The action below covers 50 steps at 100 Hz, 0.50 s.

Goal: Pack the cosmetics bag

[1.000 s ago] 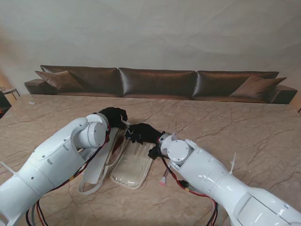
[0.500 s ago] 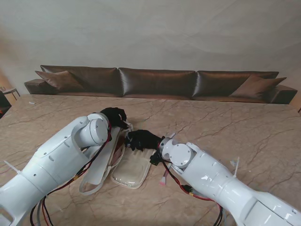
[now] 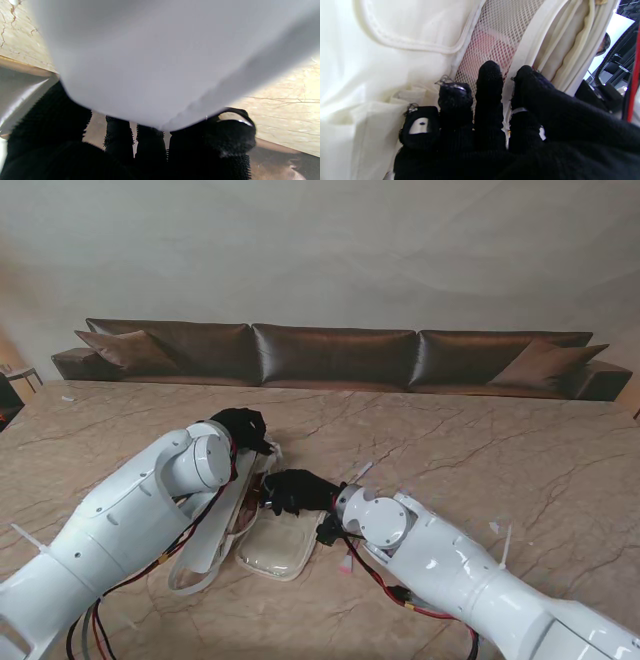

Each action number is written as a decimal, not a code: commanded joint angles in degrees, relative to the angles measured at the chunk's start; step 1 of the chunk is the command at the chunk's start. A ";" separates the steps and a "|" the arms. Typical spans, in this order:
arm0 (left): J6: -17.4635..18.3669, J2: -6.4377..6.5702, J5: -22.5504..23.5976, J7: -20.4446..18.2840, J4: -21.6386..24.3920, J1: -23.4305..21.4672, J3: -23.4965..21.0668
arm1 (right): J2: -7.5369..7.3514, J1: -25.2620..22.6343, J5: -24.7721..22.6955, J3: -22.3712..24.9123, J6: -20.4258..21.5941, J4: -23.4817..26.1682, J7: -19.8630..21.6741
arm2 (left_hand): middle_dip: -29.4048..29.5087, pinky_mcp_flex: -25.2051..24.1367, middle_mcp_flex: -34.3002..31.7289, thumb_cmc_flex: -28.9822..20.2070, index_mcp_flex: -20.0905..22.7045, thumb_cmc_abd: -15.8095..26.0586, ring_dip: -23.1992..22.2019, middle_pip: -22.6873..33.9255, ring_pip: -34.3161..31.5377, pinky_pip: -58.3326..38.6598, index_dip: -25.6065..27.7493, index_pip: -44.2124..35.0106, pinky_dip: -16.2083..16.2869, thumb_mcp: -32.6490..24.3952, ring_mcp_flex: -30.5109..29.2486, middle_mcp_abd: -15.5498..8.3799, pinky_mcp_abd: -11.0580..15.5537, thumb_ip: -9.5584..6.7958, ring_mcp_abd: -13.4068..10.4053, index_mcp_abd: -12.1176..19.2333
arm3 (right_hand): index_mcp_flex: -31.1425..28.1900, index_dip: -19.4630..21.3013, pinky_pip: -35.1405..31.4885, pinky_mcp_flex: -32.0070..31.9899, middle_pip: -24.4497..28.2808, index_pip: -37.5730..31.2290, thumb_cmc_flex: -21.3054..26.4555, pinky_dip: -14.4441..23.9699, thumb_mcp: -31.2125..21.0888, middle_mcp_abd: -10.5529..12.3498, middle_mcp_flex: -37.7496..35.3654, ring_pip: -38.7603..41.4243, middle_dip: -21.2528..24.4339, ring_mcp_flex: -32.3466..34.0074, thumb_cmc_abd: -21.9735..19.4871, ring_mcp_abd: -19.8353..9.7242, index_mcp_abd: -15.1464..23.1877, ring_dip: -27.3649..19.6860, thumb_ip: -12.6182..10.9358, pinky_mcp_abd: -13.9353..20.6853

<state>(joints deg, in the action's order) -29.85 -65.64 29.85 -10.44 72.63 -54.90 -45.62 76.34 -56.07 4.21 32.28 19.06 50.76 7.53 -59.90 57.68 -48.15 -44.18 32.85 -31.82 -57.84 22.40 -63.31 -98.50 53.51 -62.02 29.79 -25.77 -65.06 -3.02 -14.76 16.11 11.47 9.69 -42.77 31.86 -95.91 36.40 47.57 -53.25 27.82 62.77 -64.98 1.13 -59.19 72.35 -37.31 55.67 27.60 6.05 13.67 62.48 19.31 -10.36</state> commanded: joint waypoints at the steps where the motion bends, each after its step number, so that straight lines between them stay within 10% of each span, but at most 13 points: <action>1: -0.03 0.34 0.78 0.12 -1.50 -0.23 0.11 | 0.36 -1.22 -0.65 -0.92 0.70 0.84 0.59 | -3.06 2.85 -9.94 -11.40 2.34 13.39 -0.16 26.92 -3.99 -5.59 2.78 -5.79 -1.09 -7.45 -3.14 -3.51 1.85 -1.74 -5.13 -1.18 | -5.98 0.78 -2.37 -0.05 1.57 -2.40 1.30 1.28 1.29 0.37 0.71 0.63 -0.38 -0.21 -0.45 0.11 5.83 0.37 -0.86 0.71; 30: 3.67 1.50 4.93 -1.11 -1.24 -0.93 0.11 | 0.24 -1.68 -0.66 -0.79 0.04 1.29 0.47 | -5.65 3.02 -12.88 -9.83 8.57 6.44 -1.17 24.94 -3.15 -5.72 -12.67 -0.37 -0.81 -16.76 -4.36 -2.67 0.86 -3.38 -3.79 1.45 | -5.79 0.52 -2.34 -0.04 1.62 -2.30 1.38 1.33 1.32 0.22 0.75 0.58 -0.38 -0.18 -0.45 0.14 5.57 0.34 -0.89 0.70; 50: 4.15 1.65 6.48 -1.06 -2.18 -0.39 0.97 | -0.25 -2.29 -0.81 -1.28 0.90 2.29 0.93 | -7.39 3.46 -13.82 -5.90 9.97 7.49 -1.52 29.07 -4.60 -7.87 2.01 -7.37 0.82 -22.73 -6.33 -7.32 4.59 -2.12 -6.61 2.34 | -5.96 0.50 -2.33 -0.04 1.64 -2.44 1.30 1.35 1.44 0.29 0.74 0.55 -0.33 -0.15 -0.58 0.13 5.71 0.30 -0.90 0.70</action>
<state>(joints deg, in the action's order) -25.28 -64.31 36.10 -11.83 72.33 -54.89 -44.75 76.04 -57.06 3.72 31.74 19.37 52.15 7.57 -61.86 59.58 -51.06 -41.68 38.80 -32.30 -57.93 22.51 -64.03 -98.94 50.78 -61.74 29.26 -28.31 -68.11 -5.05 -13.01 16.12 9.53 10.69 -43.04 31.87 -95.91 36.39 47.57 -53.25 27.82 62.77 -64.97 1.13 -59.19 72.35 -37.31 55.67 27.59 6.06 13.76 62.50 19.31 -10.35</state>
